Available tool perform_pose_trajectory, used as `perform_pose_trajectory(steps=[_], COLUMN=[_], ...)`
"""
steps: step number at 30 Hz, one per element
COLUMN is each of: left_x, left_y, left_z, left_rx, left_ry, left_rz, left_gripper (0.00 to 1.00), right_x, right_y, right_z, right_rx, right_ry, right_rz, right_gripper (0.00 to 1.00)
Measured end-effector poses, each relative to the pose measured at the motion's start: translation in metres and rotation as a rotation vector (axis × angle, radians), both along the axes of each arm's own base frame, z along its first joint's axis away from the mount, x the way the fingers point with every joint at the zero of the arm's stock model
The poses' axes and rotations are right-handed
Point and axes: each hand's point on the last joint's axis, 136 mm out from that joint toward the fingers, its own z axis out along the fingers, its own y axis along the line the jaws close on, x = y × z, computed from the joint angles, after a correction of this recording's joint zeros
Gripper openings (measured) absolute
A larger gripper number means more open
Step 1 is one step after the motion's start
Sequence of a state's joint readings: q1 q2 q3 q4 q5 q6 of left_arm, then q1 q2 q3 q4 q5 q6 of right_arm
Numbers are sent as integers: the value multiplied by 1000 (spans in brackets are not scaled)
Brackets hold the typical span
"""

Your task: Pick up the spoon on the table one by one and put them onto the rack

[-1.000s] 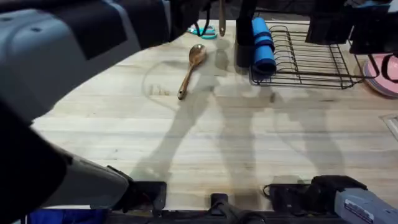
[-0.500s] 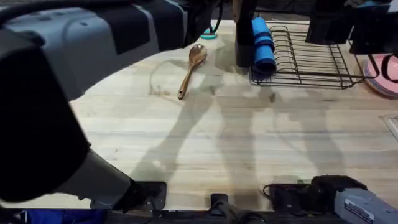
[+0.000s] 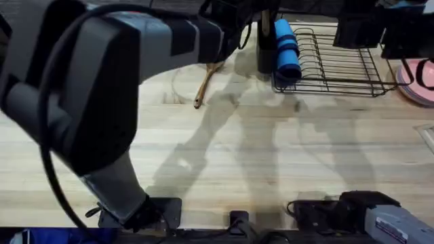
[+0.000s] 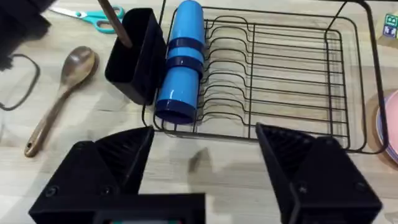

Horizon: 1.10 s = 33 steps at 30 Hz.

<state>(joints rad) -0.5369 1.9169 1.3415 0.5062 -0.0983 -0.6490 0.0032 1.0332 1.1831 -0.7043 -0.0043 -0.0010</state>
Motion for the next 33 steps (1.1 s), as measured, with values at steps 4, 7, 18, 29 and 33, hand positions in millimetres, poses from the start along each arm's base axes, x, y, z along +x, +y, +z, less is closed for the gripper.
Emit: perform_pose_trajectory(steps=[4, 7, 18, 29, 33], left_x=[2, 2, -12, -28, -29], left_y=[-3, -3, -18, -25, -24], left_z=[-15, -23, -46, -80, -83], left_rx=[12, 27, 77, 156, 165], left_ry=[26, 52, 131, 252, 266], left_rz=[-2, -3, -37, -61, -60], left_gripper=[45, 45, 45, 42, 46], right_x=[0, 0, 0, 0, 0], right_y=[0, 0, 0, 0, 0], right_z=[0, 0, 0, 0, 0], right_rx=[0, 0, 0, 0, 0], right_ry=[0, 0, 0, 0, 0], right_rz=[0, 0, 0, 0, 0], right_gripper=[998, 997, 998, 998, 998])
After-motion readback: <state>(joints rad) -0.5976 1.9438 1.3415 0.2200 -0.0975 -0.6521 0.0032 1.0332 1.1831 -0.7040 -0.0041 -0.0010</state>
